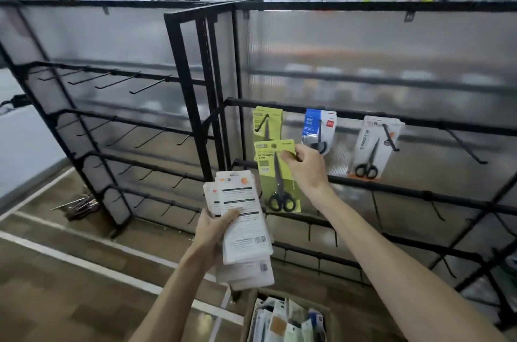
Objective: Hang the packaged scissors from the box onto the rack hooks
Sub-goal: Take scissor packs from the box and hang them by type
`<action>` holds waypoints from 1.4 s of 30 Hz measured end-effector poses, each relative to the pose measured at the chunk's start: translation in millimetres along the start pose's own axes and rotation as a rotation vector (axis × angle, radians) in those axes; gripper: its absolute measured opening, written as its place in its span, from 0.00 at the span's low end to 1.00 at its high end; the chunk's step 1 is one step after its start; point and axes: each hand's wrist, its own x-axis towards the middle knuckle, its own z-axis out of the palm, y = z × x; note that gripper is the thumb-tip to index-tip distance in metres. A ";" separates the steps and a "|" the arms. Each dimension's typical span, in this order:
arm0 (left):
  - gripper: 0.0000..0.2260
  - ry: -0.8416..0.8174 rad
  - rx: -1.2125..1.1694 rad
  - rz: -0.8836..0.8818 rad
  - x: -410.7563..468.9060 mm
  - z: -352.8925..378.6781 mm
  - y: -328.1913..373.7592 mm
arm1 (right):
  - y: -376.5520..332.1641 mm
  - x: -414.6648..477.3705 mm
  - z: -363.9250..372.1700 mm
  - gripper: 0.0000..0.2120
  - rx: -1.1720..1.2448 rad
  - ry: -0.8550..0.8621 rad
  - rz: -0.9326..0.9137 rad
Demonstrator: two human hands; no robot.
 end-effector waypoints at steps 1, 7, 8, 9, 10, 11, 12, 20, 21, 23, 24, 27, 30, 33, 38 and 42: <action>0.23 0.001 0.008 -0.006 8.7 -7.6 5.0 | -4.4 6.0 7.9 0.09 0.000 0.016 0.014; 0.17 -0.076 0.043 0.005 53.1 -37.1 35.6 | -24.0 46.6 50.0 0.10 -0.030 0.085 0.066; 0.18 -0.095 0.052 0.005 60.1 -40.6 39.2 | -25.7 52.7 56.6 0.10 -0.035 0.095 0.079; 0.21 -0.112 0.061 -0.001 66.5 -43.8 42.3 | -25.8 58.2 62.7 0.10 -0.057 0.108 0.095; 0.23 -0.133 0.064 -0.013 71.8 -46.3 44.7 | -24.8 62.5 67.6 0.10 -0.083 0.119 0.118; 0.24 -0.157 0.060 -0.025 76.3 -48.4 46.6 | -22.5 65.3 71.3 0.10 -0.099 0.129 0.147; 0.25 -0.179 0.051 -0.036 81.0 -50.0 47.5 | -20.1 66.4 73.7 0.10 -0.104 0.141 0.178; 0.25 -0.266 0.011 -0.075 101.2 -47.2 54.2 | -10.8 90.6 90.7 0.09 -0.078 0.231 0.271; 0.25 -0.267 0.006 -0.081 101.8 -46.8 54.1 | -8.3 98.5 93.2 0.09 -0.096 0.245 0.275; 0.24 -0.272 0.003 -0.097 102.1 -45.0 53.5 | -2.8 115.7 97.6 0.10 -0.107 0.269 0.284; 0.24 -0.281 0.007 -0.105 102.2 -44.4 52.7 | -0.7 123.5 99.7 0.10 -0.098 0.275 0.293; 0.23 -0.323 0.025 -0.118 101.9 -42.6 51.7 | 4.7 143.2 103.5 0.09 -0.104 0.301 0.317; 0.23 -0.348 0.029 -0.127 102.9 -39.3 55.4 | 5.7 148.6 103.8 0.10 -0.052 0.324 0.341; 0.22 -0.350 0.030 -0.119 103.9 -35.5 56.5 | -1.8 128.6 104.2 0.12 0.016 0.359 0.362; 0.25 -0.383 0.031 -0.083 101.0 -17.7 51.9 | -3.1 52.4 107.9 0.13 0.092 0.122 0.359; 0.26 -0.441 0.029 -0.027 91.6 1.5 44.1 | 3.4 10.0 101.6 0.06 0.138 0.053 0.390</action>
